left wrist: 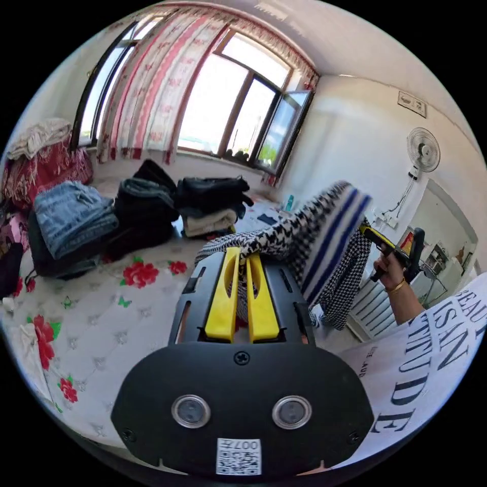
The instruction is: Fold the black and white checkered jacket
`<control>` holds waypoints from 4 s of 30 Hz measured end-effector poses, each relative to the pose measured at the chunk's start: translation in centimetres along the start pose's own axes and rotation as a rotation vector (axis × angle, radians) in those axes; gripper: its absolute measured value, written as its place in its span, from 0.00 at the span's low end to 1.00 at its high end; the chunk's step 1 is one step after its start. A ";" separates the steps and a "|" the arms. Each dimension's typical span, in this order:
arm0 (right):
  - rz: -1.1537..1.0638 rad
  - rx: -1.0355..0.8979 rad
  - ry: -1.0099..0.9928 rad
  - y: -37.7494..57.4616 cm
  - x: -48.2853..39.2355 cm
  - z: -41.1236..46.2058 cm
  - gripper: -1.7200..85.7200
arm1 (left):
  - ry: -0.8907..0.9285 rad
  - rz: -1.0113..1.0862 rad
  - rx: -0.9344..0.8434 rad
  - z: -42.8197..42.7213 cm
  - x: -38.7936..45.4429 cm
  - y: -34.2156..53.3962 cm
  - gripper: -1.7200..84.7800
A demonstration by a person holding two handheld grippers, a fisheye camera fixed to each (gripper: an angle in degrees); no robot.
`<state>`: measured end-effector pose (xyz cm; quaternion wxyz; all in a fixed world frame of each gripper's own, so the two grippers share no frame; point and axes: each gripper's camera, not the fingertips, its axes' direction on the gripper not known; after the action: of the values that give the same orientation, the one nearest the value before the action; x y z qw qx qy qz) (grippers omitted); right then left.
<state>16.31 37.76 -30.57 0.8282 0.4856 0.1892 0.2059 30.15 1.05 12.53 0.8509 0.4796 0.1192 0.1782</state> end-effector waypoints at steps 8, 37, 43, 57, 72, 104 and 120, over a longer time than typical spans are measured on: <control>-0.166 0.509 0.230 -5.4 0.8 -14.7 0.02 | -0.155 0.431 0.549 -17.0 16.1 -4.0 0.01; 0.273 -0.793 -0.055 20.6 11.0 23.7 0.13 | -0.534 -0.308 -0.717 20.2 -10.3 20.5 0.12; 0.110 -1.067 -0.119 22.5 7.4 32.2 0.11 | -0.586 -0.186 -0.884 31.1 -12.6 22.1 0.12; 0.298 -0.638 0.445 3.3 25.4 31.4 0.08 | -0.759 -0.331 -0.934 40.0 -23.7 18.2 0.07; 0.187 -0.838 -0.258 15.6 5.7 27.0 0.12 | -0.762 -0.093 -0.748 41.7 -25.5 7.4 0.06; 0.264 -0.724 -0.284 10.4 7.7 23.4 0.02 | 0.462 -0.107 -0.941 83.0 -21.4 7.3 0.01; 0.034 -0.708 -0.719 6.9 -3.8 27.4 0.08 | 0.187 -0.202 -0.710 70.7 -27.9 8.5 0.06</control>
<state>26.06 18.90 -11.49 0.9514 0.2183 -0.1975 0.0907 29.62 -61.28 56.93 0.9628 0.1223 0.1738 0.1669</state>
